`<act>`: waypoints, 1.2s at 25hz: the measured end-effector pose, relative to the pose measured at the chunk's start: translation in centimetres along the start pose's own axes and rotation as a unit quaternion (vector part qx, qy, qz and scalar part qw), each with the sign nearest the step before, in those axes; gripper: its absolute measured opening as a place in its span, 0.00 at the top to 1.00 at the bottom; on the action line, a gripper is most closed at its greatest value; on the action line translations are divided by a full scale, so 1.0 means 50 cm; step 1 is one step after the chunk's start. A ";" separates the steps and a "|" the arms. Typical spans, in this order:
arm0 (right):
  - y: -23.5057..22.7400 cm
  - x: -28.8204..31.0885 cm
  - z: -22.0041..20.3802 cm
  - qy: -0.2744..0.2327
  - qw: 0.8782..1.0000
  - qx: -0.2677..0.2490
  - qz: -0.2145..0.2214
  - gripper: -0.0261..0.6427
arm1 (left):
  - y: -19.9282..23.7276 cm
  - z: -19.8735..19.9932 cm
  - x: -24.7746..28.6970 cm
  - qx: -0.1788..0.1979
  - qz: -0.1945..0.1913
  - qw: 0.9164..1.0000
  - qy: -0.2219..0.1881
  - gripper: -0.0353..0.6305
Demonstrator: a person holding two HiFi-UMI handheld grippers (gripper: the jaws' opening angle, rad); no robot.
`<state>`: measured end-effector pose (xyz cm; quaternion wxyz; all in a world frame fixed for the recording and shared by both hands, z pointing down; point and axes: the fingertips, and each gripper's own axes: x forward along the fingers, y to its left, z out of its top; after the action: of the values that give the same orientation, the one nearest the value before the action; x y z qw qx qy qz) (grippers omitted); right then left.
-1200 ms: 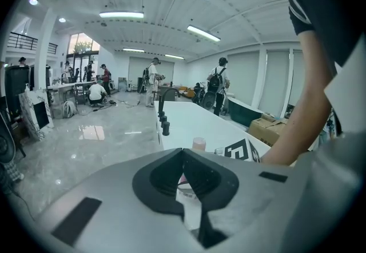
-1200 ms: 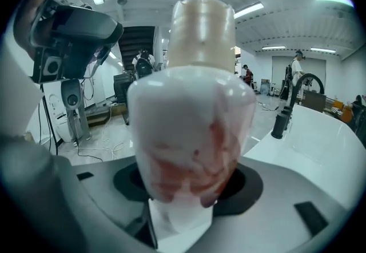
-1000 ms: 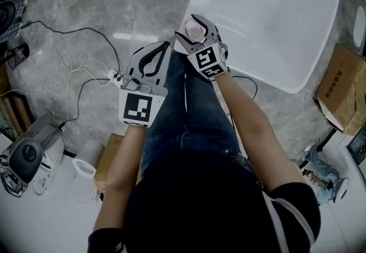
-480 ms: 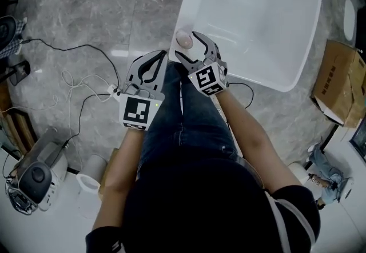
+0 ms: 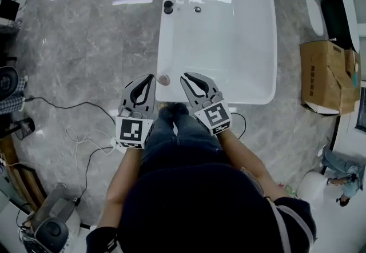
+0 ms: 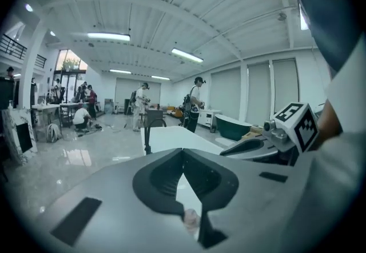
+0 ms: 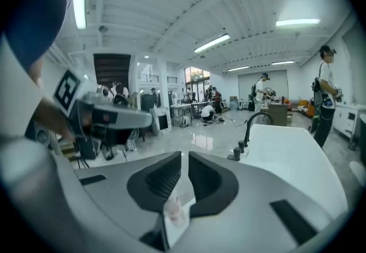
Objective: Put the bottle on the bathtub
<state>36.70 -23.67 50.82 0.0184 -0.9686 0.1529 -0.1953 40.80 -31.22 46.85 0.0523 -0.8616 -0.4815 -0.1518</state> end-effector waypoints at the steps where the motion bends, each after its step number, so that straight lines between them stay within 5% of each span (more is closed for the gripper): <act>1: -0.011 -0.010 0.039 -0.018 1.000 0.017 -0.005 0.88 | 0.002 0.026 0.001 0.006 0.003 1.000 -0.010 0.91; 8: -0.102 -0.109 0.290 -0.102 0.991 0.004 -0.092 0.92 | 0.006 0.233 0.002 0.044 0.036 0.994 -0.089 0.91; 16: -0.126 -0.212 0.514 -0.190 0.957 -0.093 -0.197 0.92 | 0.025 0.453 -0.032 0.077 0.065 0.981 -0.164 0.91; 20: -0.124 -0.241 0.556 -0.210 0.949 -0.098 -0.215 0.92 | 0.018 0.513 -0.051 0.078 0.083 0.976 -0.186 0.91; 30: -0.113 -0.249 0.543 -0.206 0.954 -0.091 -0.196 0.92 | 0.013 0.514 -0.078 0.066 0.099 0.975 -0.188 0.91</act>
<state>37.82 -15.18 21.64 -0.0777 -0.9963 -0.0297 0.0232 44.90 -28.66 21.29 0.0325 -0.9127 -0.4042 0.0513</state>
